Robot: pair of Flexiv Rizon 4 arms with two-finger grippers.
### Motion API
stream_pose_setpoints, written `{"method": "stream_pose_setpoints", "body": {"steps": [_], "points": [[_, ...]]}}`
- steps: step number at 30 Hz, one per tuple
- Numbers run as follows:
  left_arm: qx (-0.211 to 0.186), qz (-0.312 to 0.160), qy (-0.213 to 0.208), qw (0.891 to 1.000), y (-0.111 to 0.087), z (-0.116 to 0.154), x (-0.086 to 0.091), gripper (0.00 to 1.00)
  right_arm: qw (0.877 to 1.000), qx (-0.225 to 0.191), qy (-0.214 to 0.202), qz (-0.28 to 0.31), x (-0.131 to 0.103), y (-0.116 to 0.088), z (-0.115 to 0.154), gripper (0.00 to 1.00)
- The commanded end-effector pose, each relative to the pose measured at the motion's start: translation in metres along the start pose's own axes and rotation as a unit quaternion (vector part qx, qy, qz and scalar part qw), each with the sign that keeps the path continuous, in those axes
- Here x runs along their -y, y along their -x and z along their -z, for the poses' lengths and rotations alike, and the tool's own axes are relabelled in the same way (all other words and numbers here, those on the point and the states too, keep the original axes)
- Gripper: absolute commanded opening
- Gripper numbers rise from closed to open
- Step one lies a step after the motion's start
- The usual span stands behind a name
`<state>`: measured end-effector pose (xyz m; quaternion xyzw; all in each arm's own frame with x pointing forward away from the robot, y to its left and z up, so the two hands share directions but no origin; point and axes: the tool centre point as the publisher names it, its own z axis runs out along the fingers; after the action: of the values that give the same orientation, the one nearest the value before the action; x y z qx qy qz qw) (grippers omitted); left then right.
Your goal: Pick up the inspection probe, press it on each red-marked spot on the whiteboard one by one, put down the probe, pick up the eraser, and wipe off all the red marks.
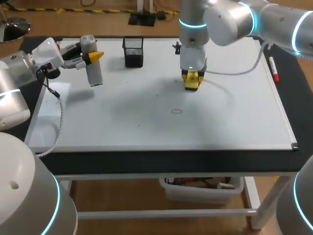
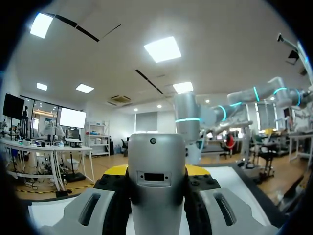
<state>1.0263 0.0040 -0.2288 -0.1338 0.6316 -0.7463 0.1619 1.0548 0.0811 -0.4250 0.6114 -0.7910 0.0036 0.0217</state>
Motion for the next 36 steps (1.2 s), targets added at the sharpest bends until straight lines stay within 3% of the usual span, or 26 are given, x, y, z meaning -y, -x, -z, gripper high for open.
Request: {"method": "stream_pose_setpoints", "body": {"steps": [1,7,17,24,36], "points": [[0.001,-0.001,-0.002,1.0,0.0,-0.001,0.0,0.0,1.0,0.01,-0.008,0.012,0.003,0.005,0.018,0.0],[0.001,-0.001,-0.002,1.0,0.0,-0.001,0.0,0.0,0.999,0.022,-0.017,0.046,0.003,0.037,0.029,0.0],[0.001,-0.001,-0.002,1.0,0.0,-0.001,0.0,0.0,0.995,0.029,-0.01,0.1,-0.015,0.074,0.016,0.0],[0.001,-0.001,-0.002,1.0,0.0,-0.001,0.0,0.0,0.993,0.024,-0.007,0.112,-0.02,0.076,0.007,0.0],[0.001,-0.001,-0.002,1.0,0.0,-0.001,0.0,0.0,0.995,0.021,0.003,0.101,-0.016,0.06,-0.003,0.0]]}}
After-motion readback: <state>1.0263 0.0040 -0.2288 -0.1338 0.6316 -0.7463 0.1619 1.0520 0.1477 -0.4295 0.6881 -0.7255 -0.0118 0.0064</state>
